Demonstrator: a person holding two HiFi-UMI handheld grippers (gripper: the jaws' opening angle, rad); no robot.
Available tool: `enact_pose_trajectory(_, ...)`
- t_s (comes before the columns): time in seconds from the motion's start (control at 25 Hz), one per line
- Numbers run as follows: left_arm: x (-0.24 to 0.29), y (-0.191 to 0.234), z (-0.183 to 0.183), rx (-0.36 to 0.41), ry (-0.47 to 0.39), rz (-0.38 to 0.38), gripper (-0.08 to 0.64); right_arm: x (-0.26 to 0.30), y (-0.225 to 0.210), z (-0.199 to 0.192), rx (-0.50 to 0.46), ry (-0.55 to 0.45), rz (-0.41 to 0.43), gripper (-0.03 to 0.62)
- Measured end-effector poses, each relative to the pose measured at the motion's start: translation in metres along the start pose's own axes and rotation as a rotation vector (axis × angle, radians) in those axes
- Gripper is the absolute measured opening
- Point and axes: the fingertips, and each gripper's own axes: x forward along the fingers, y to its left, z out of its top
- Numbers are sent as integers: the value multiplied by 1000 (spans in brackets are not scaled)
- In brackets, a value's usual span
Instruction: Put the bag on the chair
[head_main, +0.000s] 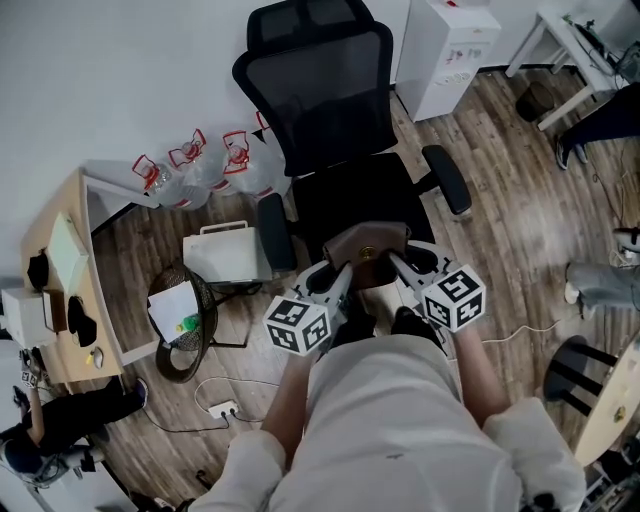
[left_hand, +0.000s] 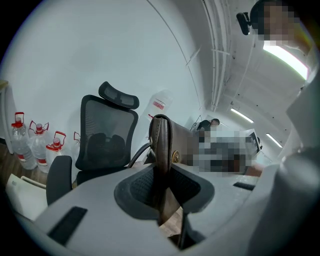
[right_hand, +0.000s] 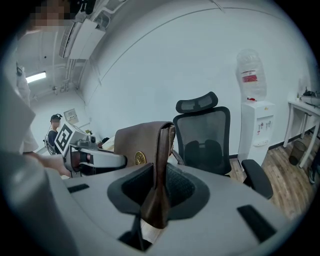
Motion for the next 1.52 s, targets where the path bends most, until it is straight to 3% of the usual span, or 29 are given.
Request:
enact_pose_trajectory(0.64, -3, 14, -7, -13, 37, -39, 60, 11, 6, -8, 22, 44, -39, 84)
enact_pose_trajectory(1.52, 51, 54, 28, -79, 50, 113, 60, 68, -57, 29, -13, 115, 115, 87)
